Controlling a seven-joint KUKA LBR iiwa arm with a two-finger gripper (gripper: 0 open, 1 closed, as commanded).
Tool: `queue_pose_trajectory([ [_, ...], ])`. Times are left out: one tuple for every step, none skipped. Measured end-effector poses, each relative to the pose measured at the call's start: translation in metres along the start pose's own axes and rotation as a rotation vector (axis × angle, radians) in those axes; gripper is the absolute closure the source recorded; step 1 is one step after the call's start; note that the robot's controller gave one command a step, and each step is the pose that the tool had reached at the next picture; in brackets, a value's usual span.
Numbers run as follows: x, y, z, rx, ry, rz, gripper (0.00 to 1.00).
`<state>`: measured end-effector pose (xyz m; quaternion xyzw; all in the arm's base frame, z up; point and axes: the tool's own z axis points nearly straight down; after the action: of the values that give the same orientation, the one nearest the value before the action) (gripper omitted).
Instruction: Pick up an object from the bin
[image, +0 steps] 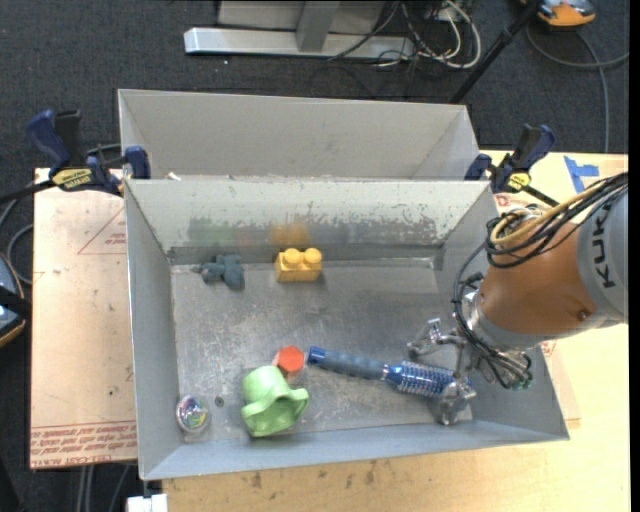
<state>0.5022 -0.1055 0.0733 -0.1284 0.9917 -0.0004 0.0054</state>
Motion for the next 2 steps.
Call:
queue_pose_trajectory([
  [-0.0016, -0.0003, -0.0019, -0.002, 0.007, 0.0, 0.0],
  [-0.0039, -0.0008, -0.0041, 0.001, 0.0, 0.0, 1.0],
])
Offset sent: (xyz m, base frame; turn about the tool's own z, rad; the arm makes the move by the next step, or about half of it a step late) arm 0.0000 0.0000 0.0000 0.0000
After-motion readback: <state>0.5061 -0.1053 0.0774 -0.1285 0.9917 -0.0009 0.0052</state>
